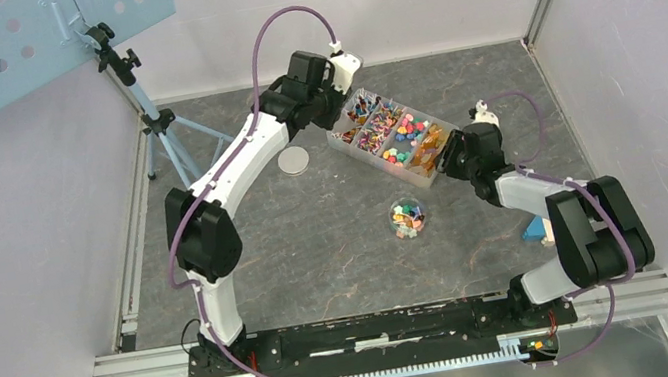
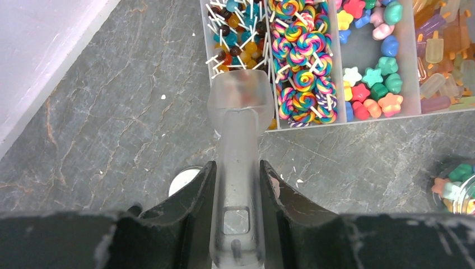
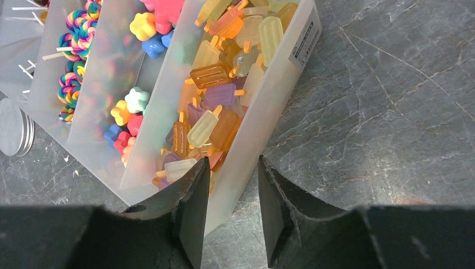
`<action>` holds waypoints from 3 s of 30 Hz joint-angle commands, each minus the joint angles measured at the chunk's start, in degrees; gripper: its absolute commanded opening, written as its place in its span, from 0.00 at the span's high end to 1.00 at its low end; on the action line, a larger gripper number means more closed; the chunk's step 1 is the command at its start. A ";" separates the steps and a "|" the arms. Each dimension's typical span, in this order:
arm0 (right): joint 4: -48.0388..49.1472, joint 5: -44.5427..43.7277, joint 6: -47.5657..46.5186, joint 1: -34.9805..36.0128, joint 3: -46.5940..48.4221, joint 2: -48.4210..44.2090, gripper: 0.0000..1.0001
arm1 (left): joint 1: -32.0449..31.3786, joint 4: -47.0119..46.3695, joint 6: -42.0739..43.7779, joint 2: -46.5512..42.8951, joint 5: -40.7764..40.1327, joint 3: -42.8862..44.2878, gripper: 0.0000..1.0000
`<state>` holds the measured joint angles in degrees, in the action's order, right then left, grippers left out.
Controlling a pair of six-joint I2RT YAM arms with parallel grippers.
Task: Pack the candies
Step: Scoop the fake candies from the storage box.
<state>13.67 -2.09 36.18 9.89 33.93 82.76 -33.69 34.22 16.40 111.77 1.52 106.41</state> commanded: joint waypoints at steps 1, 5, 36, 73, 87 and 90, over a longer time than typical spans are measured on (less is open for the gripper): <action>2.64 0.76 -0.17 -0.19 2.62 1.62 0.59 | 0.47 1.03 3.68 1.67 -1.36 4.24 0.98; 2.41 1.30 -0.91 -0.21 2.65 2.82 0.63 | 0.47 1.29 4.18 3.04 -1.30 4.60 0.98; 2.67 4.37 -4.93 -0.14 1.93 3.90 0.87 | 1.26 -6.19 2.09 3.54 -1.78 -3.73 0.98; 3.20 5.90 -5.75 -0.18 1.95 3.57 0.89 | 1.74 -7.59 -0.34 4.50 -1.78 -3.65 0.98; 2.89 6.56 -5.99 -0.17 2.11 4.34 0.89 | 1.78 -9.74 -0.56 3.01 -1.34 -8.60 0.98; 2.87 6.40 -6.01 -0.18 2.01 4.34 0.89 | 1.76 -9.60 -0.31 2.44 -1.34 -9.60 0.98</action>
<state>16.40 1.06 32.62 9.30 35.57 86.02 -32.32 26.79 17.80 115.63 0.36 98.70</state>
